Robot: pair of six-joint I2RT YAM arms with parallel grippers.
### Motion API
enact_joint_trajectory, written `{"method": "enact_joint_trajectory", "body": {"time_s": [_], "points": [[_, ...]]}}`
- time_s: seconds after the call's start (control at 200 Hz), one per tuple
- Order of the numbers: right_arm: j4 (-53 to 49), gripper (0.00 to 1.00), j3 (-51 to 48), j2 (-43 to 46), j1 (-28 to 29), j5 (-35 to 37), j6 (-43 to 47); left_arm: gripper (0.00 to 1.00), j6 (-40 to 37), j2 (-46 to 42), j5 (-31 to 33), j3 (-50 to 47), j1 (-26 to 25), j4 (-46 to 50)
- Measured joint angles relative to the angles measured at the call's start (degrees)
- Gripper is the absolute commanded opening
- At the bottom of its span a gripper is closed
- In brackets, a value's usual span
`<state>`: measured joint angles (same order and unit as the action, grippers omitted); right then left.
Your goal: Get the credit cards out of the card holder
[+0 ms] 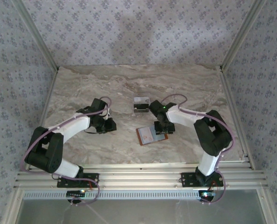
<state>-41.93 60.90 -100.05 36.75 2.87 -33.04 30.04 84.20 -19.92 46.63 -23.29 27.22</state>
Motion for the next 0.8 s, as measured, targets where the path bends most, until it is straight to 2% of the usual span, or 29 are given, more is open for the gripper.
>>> {"method": "enact_joint_trajectory", "body": {"time_s": [0.215, 0.51, 0.675, 0.8], "points": [[4.0, 0.38, -2.0, 1.4, 1.1, -4.0, -1.1, 0.20, 0.5, 2.2, 0.0, 1.9, -3.0, 0.0], [7.0, 0.31, 0.0, -0.7, 8.9, -5.7, -7.8, 0.21, 2.1, 4.3, 0.0, 4.7, -8.7, -0.4], [7.9, 0.28, 0.7, -1.4, 11.6, -5.5, -11.1, 0.22, 2.6, 4.5, 1.3, 4.7, -9.4, -0.2], [8.0, 0.30, 0.8, -1.4, 12.3, -5.5, -12.5, 0.22, 2.6, 4.9, 1.5, 4.6, -9.4, -0.3]]}}
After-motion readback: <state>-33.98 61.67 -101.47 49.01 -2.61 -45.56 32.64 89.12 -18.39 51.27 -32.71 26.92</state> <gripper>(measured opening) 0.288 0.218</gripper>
